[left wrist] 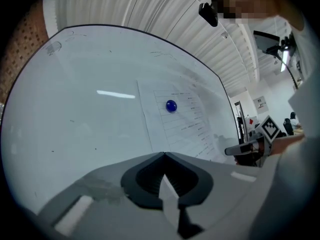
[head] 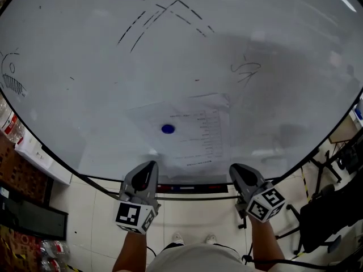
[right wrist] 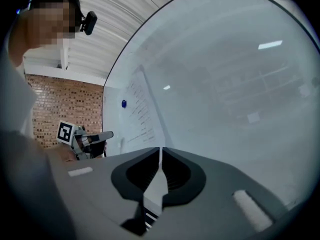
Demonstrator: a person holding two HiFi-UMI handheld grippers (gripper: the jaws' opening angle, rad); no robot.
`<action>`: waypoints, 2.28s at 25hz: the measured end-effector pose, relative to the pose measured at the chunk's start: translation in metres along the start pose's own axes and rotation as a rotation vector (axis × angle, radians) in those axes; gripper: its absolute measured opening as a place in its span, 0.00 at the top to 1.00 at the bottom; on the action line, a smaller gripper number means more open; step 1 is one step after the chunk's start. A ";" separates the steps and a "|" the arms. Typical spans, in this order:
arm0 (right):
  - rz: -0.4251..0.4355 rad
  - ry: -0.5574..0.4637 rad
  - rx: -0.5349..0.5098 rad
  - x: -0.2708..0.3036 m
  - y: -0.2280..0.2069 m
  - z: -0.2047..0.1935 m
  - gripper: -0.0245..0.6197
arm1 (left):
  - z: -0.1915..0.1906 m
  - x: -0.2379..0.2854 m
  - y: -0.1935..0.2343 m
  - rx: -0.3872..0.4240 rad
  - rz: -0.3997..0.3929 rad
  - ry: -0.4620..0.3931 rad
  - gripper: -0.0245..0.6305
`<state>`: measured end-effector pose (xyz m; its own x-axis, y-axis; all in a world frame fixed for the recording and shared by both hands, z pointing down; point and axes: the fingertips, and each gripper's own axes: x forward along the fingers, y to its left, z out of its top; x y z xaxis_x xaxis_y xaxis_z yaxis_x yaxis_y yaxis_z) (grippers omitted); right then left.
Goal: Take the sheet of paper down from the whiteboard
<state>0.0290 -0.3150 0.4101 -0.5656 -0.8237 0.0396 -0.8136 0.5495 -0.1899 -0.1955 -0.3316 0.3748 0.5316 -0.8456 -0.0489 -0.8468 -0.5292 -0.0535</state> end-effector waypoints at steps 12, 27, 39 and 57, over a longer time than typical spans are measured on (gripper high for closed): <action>0.078 0.052 0.065 0.022 0.003 -0.020 0.74 | 0.021 0.008 -0.001 0.047 -0.002 -0.018 0.96; 0.099 0.036 0.105 0.020 -0.002 -0.016 0.95 | 0.110 0.033 -0.027 0.429 0.029 -0.078 0.87; 0.111 0.008 0.114 0.016 -0.005 -0.011 0.95 | 0.108 0.057 -0.033 0.674 0.172 0.060 0.71; 0.086 -0.017 0.067 -0.004 -0.015 -0.009 0.95 | 0.084 0.043 -0.032 0.512 0.060 0.002 0.77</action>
<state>0.0427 -0.3185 0.4217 -0.6304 -0.7762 0.0038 -0.7507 0.6085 -0.2572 -0.1437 -0.3450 0.2904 0.4817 -0.8739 -0.0654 -0.7577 -0.3778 -0.5321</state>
